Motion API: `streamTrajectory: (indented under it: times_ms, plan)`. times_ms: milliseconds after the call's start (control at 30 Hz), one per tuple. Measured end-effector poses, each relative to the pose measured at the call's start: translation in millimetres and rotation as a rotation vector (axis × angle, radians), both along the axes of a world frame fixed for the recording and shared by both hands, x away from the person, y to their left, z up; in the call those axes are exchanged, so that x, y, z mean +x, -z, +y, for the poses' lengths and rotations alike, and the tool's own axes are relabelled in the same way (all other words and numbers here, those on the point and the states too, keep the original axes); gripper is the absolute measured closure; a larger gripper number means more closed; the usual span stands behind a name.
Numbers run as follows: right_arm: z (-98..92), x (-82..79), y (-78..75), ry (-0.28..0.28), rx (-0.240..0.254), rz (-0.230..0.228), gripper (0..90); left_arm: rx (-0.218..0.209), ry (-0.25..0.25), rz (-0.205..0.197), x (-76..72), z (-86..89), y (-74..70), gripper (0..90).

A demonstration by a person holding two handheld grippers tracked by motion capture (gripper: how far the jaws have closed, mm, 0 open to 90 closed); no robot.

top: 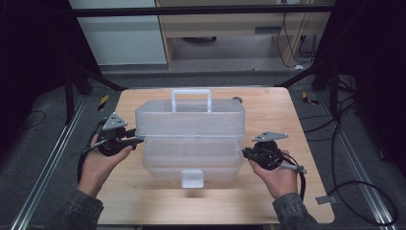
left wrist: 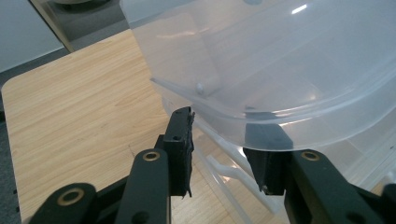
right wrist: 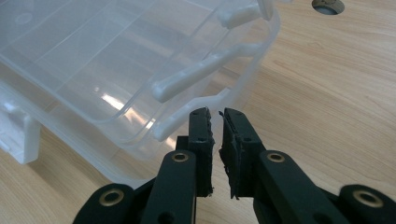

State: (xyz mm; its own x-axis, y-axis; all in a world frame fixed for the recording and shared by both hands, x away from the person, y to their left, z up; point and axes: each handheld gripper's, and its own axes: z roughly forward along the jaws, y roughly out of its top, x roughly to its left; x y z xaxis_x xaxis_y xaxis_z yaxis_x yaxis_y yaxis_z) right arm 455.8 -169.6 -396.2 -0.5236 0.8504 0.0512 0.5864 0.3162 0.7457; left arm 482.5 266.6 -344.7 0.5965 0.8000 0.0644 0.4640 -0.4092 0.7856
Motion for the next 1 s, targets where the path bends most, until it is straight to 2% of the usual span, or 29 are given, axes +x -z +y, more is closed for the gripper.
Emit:
streamTrajectory:
  times_ms: [267, 567, 900, 1000]
  plan:
    - [4.5, 0.2, 1.2, 0.0, 0.004, 0.004, 80.8, 0.005, 0.0, 0.001, 0.5, 0.1, -0.7, 62.5]
    - [8.4, 3.2, 5.6, 0.016, 0.013, 0.03, 79.7, 0.001, -0.001, 0.002, 1.3, 0.7, -1.2, 62.6]
    - [10.3, 5.9, 6.7, 0.021, 0.009, 0.045, 81.4, -0.021, -0.003, -0.008, 4.9, 1.8, -2.1, 62.7]
    - [10.0, 6.1, 6.8, 0.021, 0.009, 0.044, 81.4, -0.026, -0.009, 0.001, 5.4, 1.8, -2.5, 62.7]
